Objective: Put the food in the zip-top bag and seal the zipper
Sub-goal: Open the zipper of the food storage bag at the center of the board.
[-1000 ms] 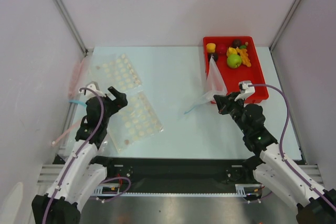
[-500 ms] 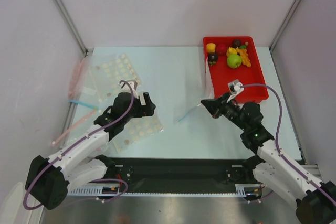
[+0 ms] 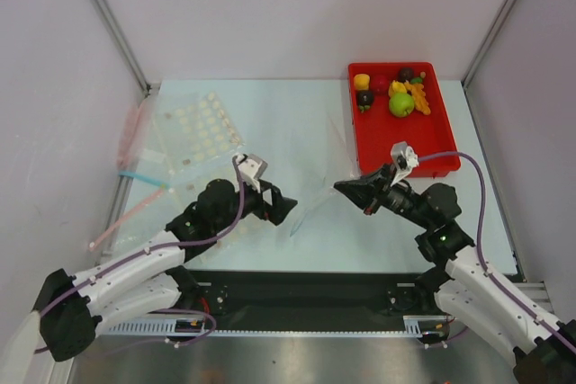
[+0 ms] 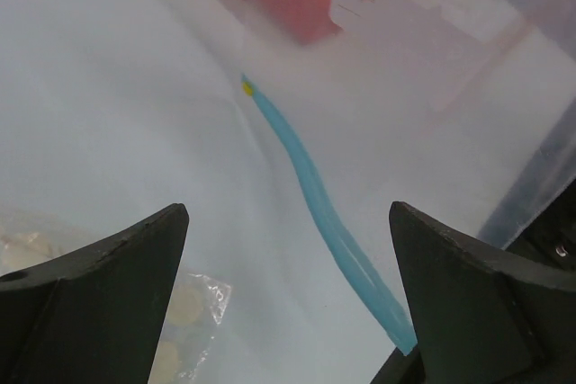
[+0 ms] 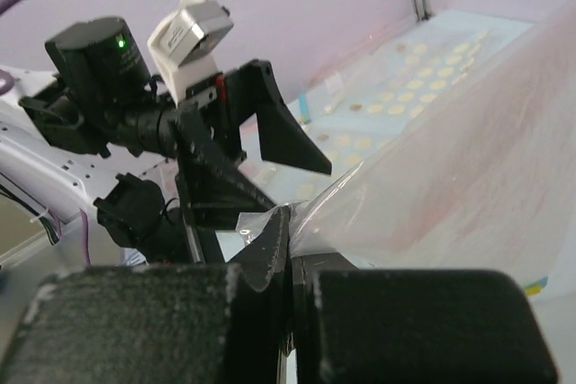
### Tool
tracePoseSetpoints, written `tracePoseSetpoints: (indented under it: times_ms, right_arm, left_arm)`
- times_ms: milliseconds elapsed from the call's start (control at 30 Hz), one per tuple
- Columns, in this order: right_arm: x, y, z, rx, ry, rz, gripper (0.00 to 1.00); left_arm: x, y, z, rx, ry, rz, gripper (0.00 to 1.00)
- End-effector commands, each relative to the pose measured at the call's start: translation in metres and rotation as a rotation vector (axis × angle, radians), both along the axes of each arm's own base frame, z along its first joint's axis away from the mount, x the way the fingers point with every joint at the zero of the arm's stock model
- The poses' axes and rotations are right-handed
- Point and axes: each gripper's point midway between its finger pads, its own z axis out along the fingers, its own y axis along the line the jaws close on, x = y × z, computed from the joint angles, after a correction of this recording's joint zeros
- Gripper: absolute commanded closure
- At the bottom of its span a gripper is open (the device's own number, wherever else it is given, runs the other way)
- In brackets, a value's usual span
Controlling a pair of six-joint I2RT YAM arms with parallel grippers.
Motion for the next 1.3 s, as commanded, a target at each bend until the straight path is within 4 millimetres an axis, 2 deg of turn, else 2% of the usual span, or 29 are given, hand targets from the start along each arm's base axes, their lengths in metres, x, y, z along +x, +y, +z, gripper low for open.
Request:
tracePoseSetpoints:
  times_ms: [0,200,333,533,800,967,1067,1100,1133,1167,1233,1267]
  right_arm:
    - [-0.008,-0.003,0.024,0.065,-0.058,0.004,1.0]
    - [-0.002,-0.005,0.022,0.064,-0.036,-0.029,1.0]
    - [0.004,-0.006,0.018,0.062,-0.016,-0.056,1.0]
    - [0.008,-0.006,0.015,0.056,-0.003,-0.073,1.0]
    - [0.005,-0.005,0.016,0.058,-0.007,-0.061,1.0]
    - [-0.001,-0.003,0.019,0.059,-0.032,-0.033,1.0]
    - [-0.006,0.0,0.02,0.057,-0.042,-0.01,1.0]
    - [-0.006,0.0,0.02,0.055,-0.05,-0.01,0.99]
    - [-0.008,0.002,0.02,0.053,-0.051,-0.004,0.98]
    - [-0.008,0.002,0.019,0.052,-0.051,-0.004,0.98]
    - [-0.008,0.004,0.019,0.046,-0.058,0.0,0.94]
    - [-0.007,0.005,0.018,0.04,-0.056,0.0,0.81]
  left_arm:
    - [-0.008,-0.017,0.035,-0.024,-0.211,-0.068,0.0]
    - [-0.031,-0.041,0.037,0.001,-0.3,-0.196,0.0]
    - [-0.033,-0.046,0.037,0.033,-0.321,-0.194,0.0]
    - [-0.052,-0.059,0.044,0.022,-0.368,-0.257,0.0]
    - [-0.057,-0.065,0.044,0.023,-0.364,-0.283,0.0]
    - [-0.042,-0.064,0.034,0.096,-0.328,-0.213,0.0]
    - [-0.041,-0.075,0.025,0.126,-0.301,-0.243,0.15]
    - [-0.04,-0.076,0.02,0.146,-0.287,-0.249,0.31]
    - [-0.039,-0.082,0.019,0.156,-0.279,-0.257,0.39]
    - [-0.037,-0.083,0.019,0.176,-0.297,-0.266,0.59]
    - [-0.034,-0.085,0.025,0.172,-0.297,-0.257,0.79]
    - [-0.032,-0.085,0.026,0.174,-0.294,-0.243,0.88]
